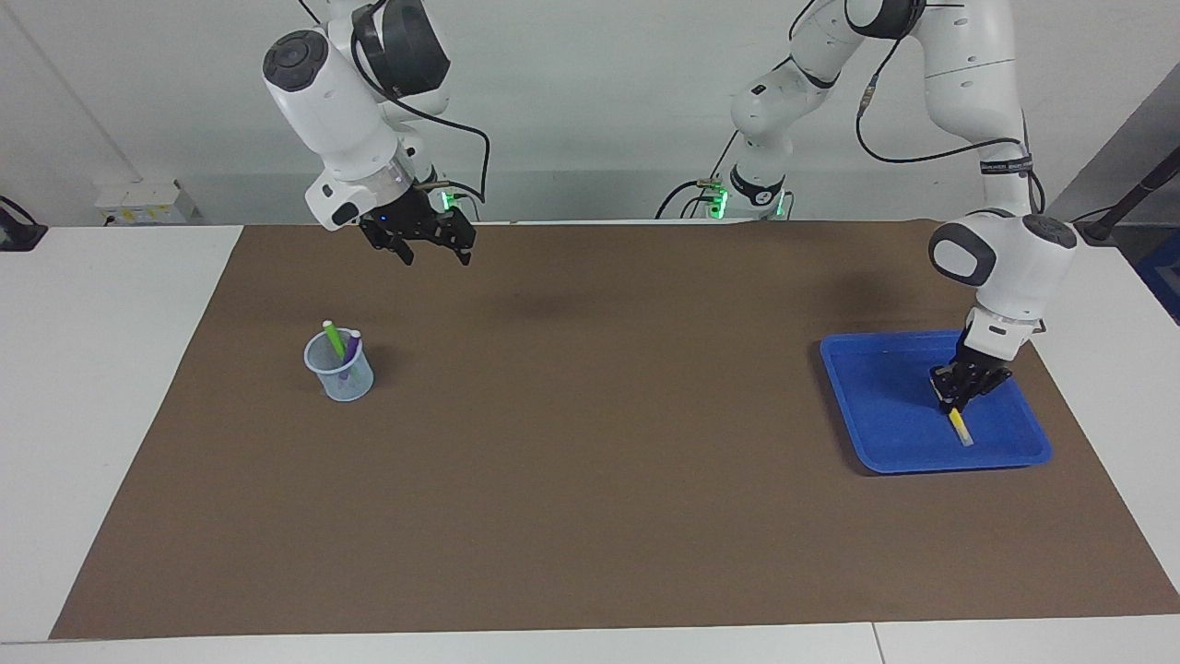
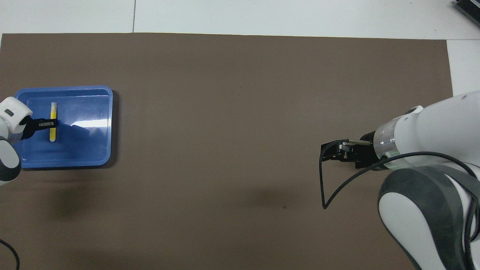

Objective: Transfer and insert pens with both arms

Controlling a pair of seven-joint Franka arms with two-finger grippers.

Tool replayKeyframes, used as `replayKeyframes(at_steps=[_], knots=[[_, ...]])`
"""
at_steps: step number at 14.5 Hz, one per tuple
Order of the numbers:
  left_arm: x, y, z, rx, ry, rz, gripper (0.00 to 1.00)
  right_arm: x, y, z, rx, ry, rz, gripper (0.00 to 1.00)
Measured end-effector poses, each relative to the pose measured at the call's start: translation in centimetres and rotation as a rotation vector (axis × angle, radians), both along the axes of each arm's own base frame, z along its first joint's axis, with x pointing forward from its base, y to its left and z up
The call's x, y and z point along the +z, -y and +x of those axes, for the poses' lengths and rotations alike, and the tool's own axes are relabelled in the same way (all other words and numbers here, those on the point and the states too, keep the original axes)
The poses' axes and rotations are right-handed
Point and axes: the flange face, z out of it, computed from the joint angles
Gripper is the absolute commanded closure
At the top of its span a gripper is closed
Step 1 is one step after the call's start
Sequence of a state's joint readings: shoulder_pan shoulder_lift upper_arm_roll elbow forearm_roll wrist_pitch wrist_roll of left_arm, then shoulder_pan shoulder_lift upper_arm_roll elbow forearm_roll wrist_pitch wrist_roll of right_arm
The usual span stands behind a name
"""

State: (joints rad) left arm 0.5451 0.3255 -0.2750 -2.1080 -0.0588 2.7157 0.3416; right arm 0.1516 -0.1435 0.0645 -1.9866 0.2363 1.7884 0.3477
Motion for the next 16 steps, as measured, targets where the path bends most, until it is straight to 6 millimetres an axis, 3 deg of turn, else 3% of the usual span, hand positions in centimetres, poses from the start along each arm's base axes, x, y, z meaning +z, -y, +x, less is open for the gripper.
replayKeyframes(at_steps=[2, 13, 16], knots=[[0.0, 0.0, 0.0, 0.0, 0.0, 0.0, 1.0, 0.0, 0.0, 0.0, 0.0, 0.0, 0.0, 0.0], [0.1, 0.0, 0.0, -0.001, -0.001, 0.0, 1.0, 0.0, 0.0, 0.0, 0.0, 0.0, 0.0, 0.0], [1.3, 0.2, 0.1, -0.01, -0.015, 0.0, 1.0, 0.0, 0.0, 0.0, 0.0, 0.0, 0.0, 0.0]])
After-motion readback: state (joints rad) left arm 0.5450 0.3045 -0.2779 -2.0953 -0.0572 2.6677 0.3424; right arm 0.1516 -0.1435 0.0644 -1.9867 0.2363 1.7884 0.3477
